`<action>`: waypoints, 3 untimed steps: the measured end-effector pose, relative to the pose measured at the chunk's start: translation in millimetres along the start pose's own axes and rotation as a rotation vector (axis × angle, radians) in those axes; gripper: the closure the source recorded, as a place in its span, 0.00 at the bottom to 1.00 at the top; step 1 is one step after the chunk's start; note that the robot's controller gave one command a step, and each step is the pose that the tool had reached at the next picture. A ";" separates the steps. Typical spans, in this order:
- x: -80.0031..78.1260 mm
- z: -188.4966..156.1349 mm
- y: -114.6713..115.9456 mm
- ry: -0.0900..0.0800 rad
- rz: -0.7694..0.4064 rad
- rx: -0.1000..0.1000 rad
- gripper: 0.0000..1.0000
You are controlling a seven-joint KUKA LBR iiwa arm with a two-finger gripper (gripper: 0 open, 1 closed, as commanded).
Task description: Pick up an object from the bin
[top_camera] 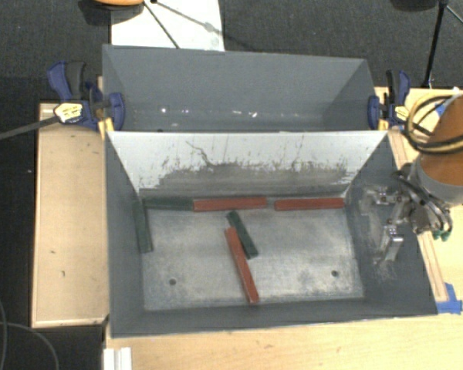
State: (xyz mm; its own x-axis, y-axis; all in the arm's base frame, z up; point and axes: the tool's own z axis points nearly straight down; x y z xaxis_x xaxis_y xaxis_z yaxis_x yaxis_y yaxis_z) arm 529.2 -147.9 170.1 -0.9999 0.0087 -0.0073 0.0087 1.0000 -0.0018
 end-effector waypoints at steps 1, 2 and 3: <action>12.5 65.0 43.8 0.004 -0.094 -0.002 0.00; 25.4 77.5 33.1 0.005 -0.195 -0.003 0.00; 41.8 71.6 53.2 0.007 -0.320 -0.003 0.00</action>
Offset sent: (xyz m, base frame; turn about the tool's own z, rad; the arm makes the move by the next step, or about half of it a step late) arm -0.0354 0.0197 -0.0908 -0.2927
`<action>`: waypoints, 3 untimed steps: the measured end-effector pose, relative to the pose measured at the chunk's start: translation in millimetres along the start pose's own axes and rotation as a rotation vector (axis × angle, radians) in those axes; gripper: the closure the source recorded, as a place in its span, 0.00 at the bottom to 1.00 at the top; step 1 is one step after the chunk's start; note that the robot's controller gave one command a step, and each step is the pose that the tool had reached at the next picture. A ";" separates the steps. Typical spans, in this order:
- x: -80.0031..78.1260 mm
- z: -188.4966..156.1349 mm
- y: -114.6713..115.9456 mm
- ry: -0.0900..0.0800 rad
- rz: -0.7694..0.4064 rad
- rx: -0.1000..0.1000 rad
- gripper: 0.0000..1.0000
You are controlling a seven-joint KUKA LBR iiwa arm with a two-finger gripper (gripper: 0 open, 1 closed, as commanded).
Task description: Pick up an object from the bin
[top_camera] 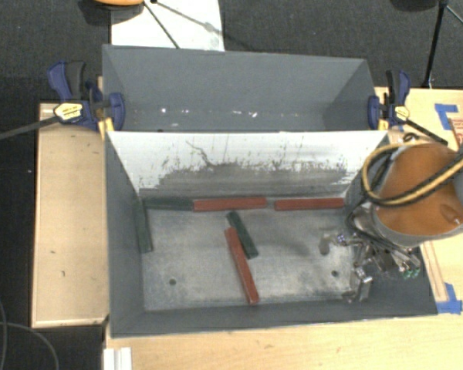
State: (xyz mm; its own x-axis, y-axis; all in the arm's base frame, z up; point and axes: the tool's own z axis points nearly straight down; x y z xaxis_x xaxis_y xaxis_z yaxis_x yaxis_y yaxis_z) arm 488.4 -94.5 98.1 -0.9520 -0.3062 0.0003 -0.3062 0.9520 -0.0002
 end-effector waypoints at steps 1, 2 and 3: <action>-24.5 17.3 55.5 -0.001 -0.175 0.000 0.00; -55.8 9.4 67.9 -0.003 -0.131 -0.003 0.00; -55.8 8.7 113.9 -0.002 -0.089 0.001 0.00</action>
Offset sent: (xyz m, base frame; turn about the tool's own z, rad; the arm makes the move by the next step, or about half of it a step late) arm 0.0425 0.0776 -0.0040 -0.0999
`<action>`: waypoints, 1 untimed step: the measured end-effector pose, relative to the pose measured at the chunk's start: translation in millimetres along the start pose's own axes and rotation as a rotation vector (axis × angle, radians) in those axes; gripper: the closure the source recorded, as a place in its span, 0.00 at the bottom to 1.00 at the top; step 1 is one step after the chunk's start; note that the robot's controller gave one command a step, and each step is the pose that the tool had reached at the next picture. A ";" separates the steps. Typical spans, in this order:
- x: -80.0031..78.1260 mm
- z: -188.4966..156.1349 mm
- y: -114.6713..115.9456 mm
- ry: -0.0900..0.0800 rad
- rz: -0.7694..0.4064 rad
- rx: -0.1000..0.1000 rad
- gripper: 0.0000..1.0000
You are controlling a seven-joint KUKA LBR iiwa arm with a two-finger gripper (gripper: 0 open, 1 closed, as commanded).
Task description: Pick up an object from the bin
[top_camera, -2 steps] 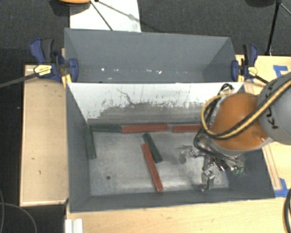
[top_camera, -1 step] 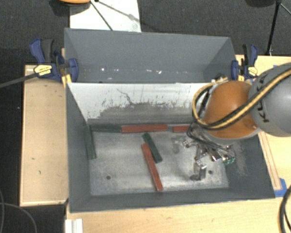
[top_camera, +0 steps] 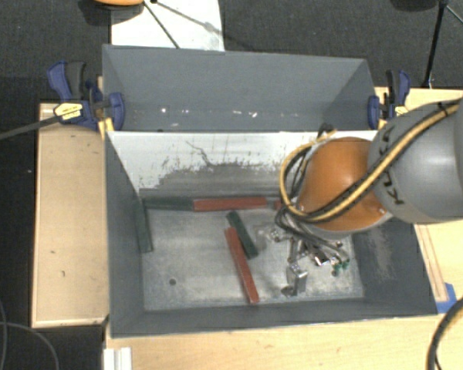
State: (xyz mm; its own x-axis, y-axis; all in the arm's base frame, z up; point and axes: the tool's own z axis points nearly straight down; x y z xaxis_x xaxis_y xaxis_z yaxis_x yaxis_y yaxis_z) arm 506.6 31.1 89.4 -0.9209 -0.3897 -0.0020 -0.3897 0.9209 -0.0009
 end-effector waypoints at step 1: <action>-7.3 0.6 27.7 -0.001 -0.191 -0.002 0.00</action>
Offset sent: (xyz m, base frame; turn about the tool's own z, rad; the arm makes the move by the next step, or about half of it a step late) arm -0.0101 0.0556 -0.0134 -0.1816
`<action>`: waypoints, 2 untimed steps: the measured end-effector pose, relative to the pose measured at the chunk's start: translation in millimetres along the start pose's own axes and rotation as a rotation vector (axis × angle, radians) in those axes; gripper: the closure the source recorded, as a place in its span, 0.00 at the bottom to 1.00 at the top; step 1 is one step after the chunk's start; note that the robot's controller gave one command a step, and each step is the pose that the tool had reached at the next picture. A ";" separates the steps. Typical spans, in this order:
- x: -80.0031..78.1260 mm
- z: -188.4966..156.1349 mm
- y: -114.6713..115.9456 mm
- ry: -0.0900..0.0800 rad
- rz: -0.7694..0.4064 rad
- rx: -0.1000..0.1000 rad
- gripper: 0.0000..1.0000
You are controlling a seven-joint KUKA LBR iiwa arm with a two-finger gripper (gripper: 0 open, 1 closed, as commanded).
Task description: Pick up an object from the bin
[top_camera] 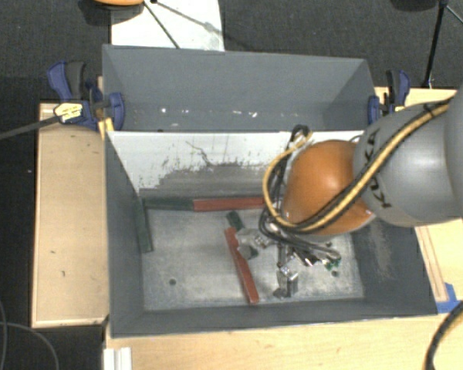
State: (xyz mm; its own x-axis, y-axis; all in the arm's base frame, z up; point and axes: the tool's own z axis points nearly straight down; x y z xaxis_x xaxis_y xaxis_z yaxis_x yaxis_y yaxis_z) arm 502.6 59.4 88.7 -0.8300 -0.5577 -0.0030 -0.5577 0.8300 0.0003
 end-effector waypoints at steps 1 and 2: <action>-5.1 6.2 12.5 0.002 -0.115 0.000 0.00; -18.2 -7.6 30.4 0.001 0.191 0.000 0.00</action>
Offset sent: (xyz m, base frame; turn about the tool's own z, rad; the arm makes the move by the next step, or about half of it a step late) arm -0.0017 0.0479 0.0169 0.2500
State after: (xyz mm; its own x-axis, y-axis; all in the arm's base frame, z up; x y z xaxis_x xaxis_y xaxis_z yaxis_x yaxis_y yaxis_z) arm 500.7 94.8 96.3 -0.9210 -0.3896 -0.0017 -0.3896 0.9210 0.0006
